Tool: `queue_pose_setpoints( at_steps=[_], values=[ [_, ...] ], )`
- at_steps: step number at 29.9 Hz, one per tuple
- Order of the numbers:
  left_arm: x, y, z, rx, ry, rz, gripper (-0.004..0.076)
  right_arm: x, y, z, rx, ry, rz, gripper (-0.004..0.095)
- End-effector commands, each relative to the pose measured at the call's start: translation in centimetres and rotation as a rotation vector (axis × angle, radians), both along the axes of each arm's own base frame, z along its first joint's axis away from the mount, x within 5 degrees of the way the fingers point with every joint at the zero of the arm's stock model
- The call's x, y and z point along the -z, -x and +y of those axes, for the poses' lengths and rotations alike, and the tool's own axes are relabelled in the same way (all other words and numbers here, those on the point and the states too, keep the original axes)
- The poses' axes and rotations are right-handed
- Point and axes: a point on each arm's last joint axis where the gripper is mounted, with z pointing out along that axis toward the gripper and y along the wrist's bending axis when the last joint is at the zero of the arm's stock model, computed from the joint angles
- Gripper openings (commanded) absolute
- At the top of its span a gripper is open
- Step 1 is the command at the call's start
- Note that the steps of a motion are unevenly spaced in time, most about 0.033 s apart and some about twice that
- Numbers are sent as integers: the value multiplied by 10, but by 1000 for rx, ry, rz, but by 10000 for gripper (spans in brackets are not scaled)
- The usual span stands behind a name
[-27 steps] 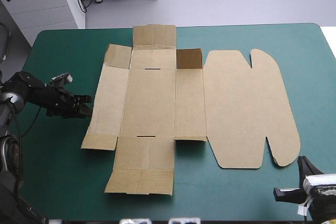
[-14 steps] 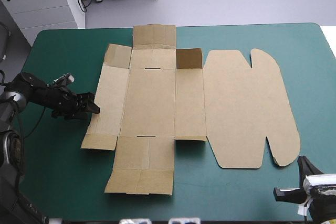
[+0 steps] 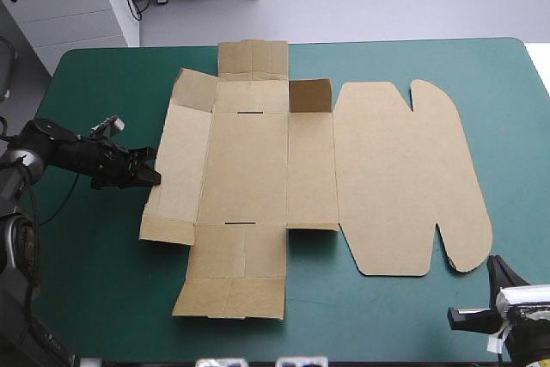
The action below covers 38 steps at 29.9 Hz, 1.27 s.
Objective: Fold the box
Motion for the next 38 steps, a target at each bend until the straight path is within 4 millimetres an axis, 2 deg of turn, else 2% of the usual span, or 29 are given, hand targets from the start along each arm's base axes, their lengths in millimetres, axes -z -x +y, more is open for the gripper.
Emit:
queue_pose_setpoints(
  at_steps=[1, 13, 16, 22, 24, 31, 38],
  values=[
    [-18, 0, -7, 8, 60, -36, -8, -13, 5, 0, 18, 6, -115, -19],
    [-12, -4, -5, -6, 36, -41, 10, -13, 5, 0, 18, 6, -115, -19],
    [-12, -2, -6, 14, 50, -30, 116, -13, 5, 0, 18, 6, -115, -19],
    [-12, -3, -5, 5, 39, -39, 481, -13, 5, 0, 18, 6, -115, -19],
    [-12, -4, -5, -10, 43, -39, 555, -13, 5, 0, 18, 6, -115, -19],
    [-10, -3, -8, -69, 67, 27, 566, -13, 5, 0, 18, 6, -115, -19],
    [7, -4, -38, 12, 79, 85, 566, -13, 5, 0, 18, 6, -115, -19]
  ],
)
